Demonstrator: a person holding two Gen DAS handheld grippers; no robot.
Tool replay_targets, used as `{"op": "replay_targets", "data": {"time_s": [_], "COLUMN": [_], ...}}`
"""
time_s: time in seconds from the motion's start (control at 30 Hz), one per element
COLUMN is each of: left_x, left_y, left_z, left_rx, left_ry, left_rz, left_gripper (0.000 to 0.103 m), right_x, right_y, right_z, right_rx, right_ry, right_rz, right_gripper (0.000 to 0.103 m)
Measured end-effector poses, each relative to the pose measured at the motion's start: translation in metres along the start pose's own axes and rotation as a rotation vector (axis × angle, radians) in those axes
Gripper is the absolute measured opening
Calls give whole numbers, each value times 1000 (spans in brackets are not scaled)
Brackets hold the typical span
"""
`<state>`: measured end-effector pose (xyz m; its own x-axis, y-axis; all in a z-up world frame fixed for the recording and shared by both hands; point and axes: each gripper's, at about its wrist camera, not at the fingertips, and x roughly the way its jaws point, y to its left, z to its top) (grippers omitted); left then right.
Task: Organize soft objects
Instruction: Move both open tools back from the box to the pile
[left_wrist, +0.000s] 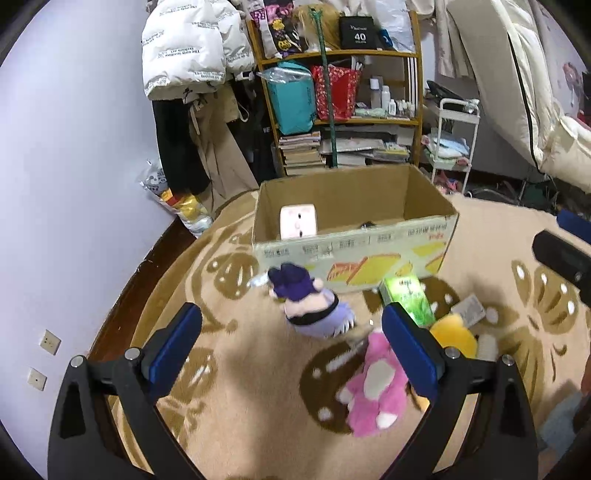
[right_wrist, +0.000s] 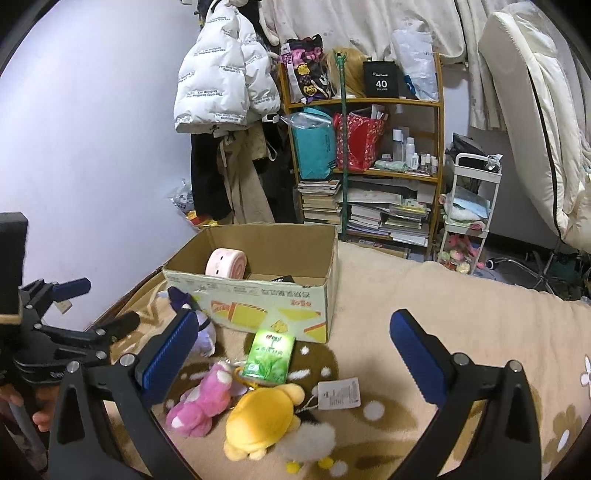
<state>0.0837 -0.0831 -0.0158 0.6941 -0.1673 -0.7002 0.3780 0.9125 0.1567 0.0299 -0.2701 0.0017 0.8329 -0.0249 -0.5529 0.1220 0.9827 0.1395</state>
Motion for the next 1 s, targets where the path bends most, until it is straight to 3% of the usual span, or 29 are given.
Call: {"op": "replay_targets", "data": {"time_s": [0.57,1.0], "left_x": [7,20], "left_y": [3,-9], "left_z": [-31,-38], "left_rx": [-8,3], "left_ry": [52,54], "left_rz": [-8,-45], "left_gripper": [97,97], "right_x": [-5,16], "right_y": [22,12], "right_z": [-35,-45], "right_rx": [-55,1], "right_ry": [69,108], "right_rz": [-19,-25], "right_gripper": [103,103]}}
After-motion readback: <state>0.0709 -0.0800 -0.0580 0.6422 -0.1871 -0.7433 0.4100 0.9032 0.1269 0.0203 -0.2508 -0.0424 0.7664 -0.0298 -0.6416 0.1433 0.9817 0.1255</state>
